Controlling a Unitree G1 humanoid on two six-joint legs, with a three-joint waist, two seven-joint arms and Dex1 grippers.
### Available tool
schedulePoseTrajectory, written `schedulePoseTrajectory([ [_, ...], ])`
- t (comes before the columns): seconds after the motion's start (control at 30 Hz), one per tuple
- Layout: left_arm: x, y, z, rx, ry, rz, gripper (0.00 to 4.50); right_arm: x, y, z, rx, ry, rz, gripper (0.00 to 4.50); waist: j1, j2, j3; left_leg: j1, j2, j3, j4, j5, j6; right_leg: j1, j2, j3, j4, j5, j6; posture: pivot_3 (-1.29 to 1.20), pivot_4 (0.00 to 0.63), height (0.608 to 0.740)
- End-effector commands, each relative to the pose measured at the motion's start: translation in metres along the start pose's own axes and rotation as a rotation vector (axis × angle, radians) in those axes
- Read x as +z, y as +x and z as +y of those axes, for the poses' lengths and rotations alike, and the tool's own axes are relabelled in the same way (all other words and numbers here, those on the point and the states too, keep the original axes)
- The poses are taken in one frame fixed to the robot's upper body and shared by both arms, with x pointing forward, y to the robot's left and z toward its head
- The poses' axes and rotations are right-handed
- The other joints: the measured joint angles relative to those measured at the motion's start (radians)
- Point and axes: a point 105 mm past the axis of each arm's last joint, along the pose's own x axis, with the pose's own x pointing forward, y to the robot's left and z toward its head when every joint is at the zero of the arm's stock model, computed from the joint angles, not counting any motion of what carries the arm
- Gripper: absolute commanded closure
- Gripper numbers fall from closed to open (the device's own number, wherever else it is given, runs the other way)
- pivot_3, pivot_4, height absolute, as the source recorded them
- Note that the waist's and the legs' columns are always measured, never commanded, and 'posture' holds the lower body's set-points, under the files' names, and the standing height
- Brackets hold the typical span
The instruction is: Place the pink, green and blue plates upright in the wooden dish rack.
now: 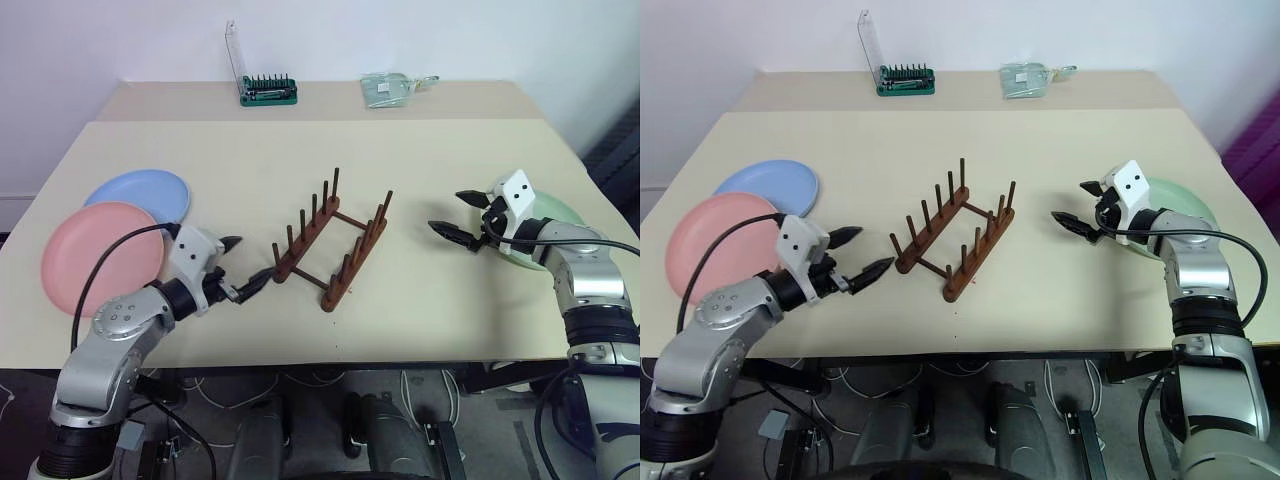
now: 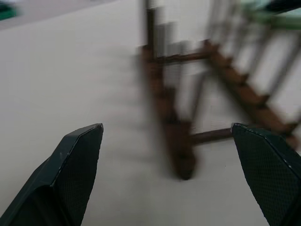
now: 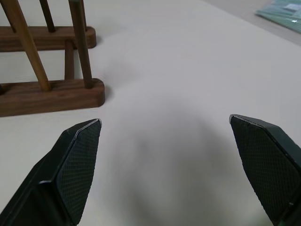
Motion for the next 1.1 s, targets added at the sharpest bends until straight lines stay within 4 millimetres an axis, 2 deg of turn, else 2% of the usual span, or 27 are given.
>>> schedulePoseTrajectory([
  [0.03, 0.002, 0.015, -0.039, -0.224, 0.060, 0.046, 0.03, 0.014, -0.008, -0.007, -0.041, -0.038, -0.051, 0.00, 0.001, 0.000, 0.000, 0.000, 0.000, 0.000, 0.000, 0.000, 0.000, 0.000, 0.000, 0.000, 0.000, 0.000, 0.000, 0.00, 0.150, 0.730],
  [0.1, 0.000, 0.021, -0.046, -0.266, 0.071, 0.058, 0.03, 0.013, -0.011, -0.006, -0.053, -0.037, -0.053, 0.00, 0.000, 0.000, 0.000, 0.000, 0.000, 0.000, 0.000, 0.000, 0.000, 0.000, 0.000, 0.000, 0.000, 0.000, 0.000, 0.00, 0.150, 0.730],
  [0.17, -0.006, 0.040, -0.049, -0.266, 0.062, 0.081, 0.03, 0.009, -0.018, -0.005, -0.070, -0.029, -0.050, 0.00, 0.004, 0.000, 0.000, 0.000, -0.001, 0.000, -0.001, 0.000, 0.000, 0.000, 0.000, 0.000, 0.000, 0.000, 0.000, 0.00, 0.150, 0.730],
  [0.27, -0.016, 0.052, -0.057, -0.284, 0.048, 0.128, 0.03, 0.004, -0.024, -0.003, -0.088, -0.025, -0.040, 0.00, 0.000, 0.000, 0.000, 0.000, -0.001, 0.000, 0.001, 0.000, 0.000, 0.001, 0.000, 0.000, 0.000, 0.000, 0.001, 0.00, 0.150, 0.730],
  [0.37, -0.024, 0.055, -0.069, -0.328, 0.085, 0.158, 0.03, 0.004, -0.032, 0.001, -0.098, -0.026, -0.035, 0.00, -0.003, 0.001, -0.001, 0.000, -0.001, 0.000, 0.000, 0.000, 0.000, 0.000, 0.001, 0.001, 0.000, 0.000, 0.001, 0.00, 0.150, 0.730],
  [0.47, -0.026, 0.058, -0.067, -0.296, 0.060, 0.163, 0.03, 0.001, -0.040, -0.001, -0.119, -0.013, -0.023, 0.00, -0.001, 0.001, -0.001, 0.000, 0.000, -0.001, -0.001, 0.000, 0.000, 0.000, 0.002, 0.001, 0.001, 0.000, 0.001, 0.00, 0.150, 0.730],
  [0.57, -0.028, 0.051, -0.067, -0.300, 0.077, 0.169, 0.03, -0.003, -0.041, 0.003, -0.109, -0.009, -0.008, 0.00, -0.002, 0.001, -0.001, 0.001, 0.000, -0.002, 0.000, 0.000, 0.000, 0.000, 0.002, 0.001, 0.001, 0.000, 0.000, 0.00, 0.150, 0.730],
  [0.77, -0.028, 0.049, -0.040, -0.149, 0.088, 0.154, 0.03, -0.001, -0.035, 0.008, -0.099, -0.009, -0.014, 0.00, -0.001, 0.002, -0.001, 0.001, 0.000, -0.002, 0.000, 0.000, 0.000, 0.000, 0.002, 0.001, 0.001, 0.000, 0.000, 0.00, 0.150, 0.730],
  [0.93, -0.024, 0.046, 0.020, 0.155, 0.150, 0.145, 0.03, -0.003, -0.029, 0.012, -0.081, 0.001, -0.019, 0.00, 0.000, 0.002, -0.001, 0.001, 0.000, -0.002, 0.000, 0.000, 0.000, 0.000, 0.002, 0.001, 0.001, 0.000, 0.000, 0.00, 0.150, 0.730],
  [1.1, -0.015, 0.049, 0.049, 0.301, 0.168, 0.084, 0.03, -0.002, -0.022, 0.014, -0.071, 0.004, -0.029, 0.00, 0.000, 0.002, -0.001, 0.000, -0.001, -0.002, 0.000, 0.000, 0.000, 0.000, 0.002, 0.001, 0.001, 0.000, 0.001, 0.00, 0.150, 0.730],
])
